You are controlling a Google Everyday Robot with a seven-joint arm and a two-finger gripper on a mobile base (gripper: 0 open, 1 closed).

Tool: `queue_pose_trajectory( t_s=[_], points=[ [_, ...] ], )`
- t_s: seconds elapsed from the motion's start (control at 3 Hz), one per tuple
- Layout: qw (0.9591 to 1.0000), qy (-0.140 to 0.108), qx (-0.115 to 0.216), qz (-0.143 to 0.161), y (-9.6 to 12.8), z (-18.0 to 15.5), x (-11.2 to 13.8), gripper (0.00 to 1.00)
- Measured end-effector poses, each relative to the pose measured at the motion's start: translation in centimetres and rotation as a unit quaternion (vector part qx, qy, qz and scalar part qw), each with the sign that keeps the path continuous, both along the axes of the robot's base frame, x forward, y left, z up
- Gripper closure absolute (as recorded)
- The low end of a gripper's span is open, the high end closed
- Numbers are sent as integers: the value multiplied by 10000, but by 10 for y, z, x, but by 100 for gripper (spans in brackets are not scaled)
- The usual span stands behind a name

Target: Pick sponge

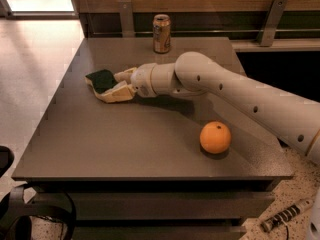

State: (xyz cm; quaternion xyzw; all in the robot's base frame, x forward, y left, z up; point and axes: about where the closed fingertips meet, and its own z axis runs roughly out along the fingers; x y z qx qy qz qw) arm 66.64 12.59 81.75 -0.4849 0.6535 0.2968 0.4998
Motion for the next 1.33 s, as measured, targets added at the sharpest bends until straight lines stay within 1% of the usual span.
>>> queue_pose_trajectory(
  t_s=[0.33, 0.67, 1.0, 1.33],
  points=[
    [9999, -96, 99, 100, -4, 13, -1, 100],
    [9994, -267, 91, 178, -14, 39, 0, 100],
    [9984, -508, -57, 233, -29, 78, -1, 100],
    [9976, -619, -173, 249, -38, 98, -4, 100]
  ],
)
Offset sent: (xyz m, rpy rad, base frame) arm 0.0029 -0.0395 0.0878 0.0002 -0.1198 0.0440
